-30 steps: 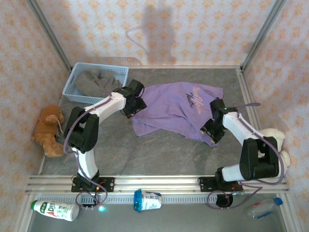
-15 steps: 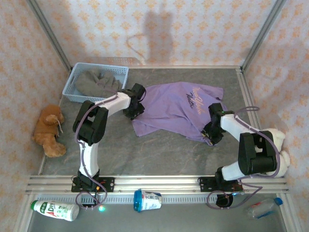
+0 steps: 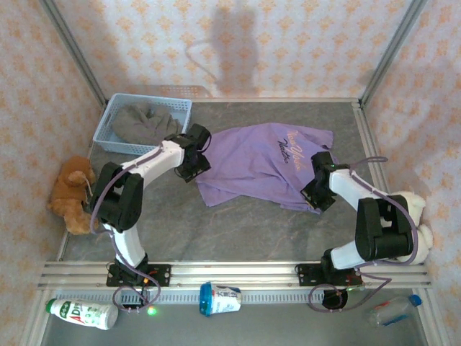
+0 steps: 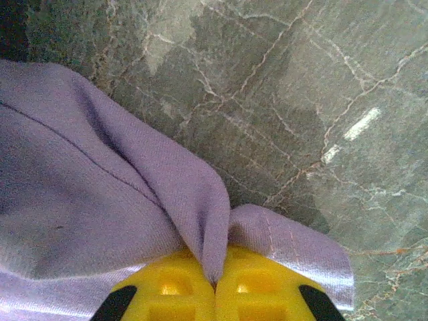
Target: Fold and stack the mixed laundry pile
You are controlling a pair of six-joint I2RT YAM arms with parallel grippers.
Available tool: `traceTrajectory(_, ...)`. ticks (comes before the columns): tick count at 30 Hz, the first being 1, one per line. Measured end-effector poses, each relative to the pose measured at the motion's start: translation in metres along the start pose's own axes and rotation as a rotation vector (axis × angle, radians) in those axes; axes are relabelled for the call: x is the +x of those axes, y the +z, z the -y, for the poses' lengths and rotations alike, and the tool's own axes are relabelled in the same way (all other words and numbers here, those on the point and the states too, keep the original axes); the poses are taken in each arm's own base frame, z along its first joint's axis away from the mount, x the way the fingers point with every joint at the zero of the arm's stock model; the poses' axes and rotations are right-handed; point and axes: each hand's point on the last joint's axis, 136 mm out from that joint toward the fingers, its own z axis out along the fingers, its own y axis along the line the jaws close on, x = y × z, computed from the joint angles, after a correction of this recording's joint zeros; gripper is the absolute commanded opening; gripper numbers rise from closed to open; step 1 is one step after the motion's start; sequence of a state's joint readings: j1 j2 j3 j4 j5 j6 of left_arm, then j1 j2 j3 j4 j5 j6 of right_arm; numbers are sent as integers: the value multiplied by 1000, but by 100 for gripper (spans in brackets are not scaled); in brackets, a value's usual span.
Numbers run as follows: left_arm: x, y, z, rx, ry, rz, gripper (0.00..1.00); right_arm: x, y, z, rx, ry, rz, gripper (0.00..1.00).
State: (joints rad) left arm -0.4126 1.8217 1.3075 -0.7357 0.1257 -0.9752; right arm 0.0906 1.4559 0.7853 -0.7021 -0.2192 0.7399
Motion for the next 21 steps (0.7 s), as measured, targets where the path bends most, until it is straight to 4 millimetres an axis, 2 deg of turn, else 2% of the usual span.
traceTrajectory(3,11,14,2,-22,9,-25,48,0,0,0,0,-4,0,0)
traceTrajectory(5,18,24,4,-35,11,-40,41,0,0,0,-1,-8,0,0)
traceTrajectory(7,23,34,4,-46,6,-60,24,0,0,0,0,-11,-1,0)
traceTrajectory(9,25,40,5,-55,3,-69,2,0,0,0,-1,-15,0,0)
traceTrajectory(14,18,33,14,-31,1,-54,0,-1,-1,0,1,-24,3,0)
traceTrajectory(16,13,28,16,-29,13,-52,0,-5,-9,-5,1,-38,11,0)
traceTrajectory(17,6,22,20,-25,17,-47,0,-12,-17,-13,-7,-49,23,0)
traceTrajectory(19,-22,1,40,4,34,-20,0,-33,-41,-40,-40,-76,60,0)
traceTrajectory(21,-72,-35,83,94,59,65,0,-71,-79,-86,-124,-104,141,0)
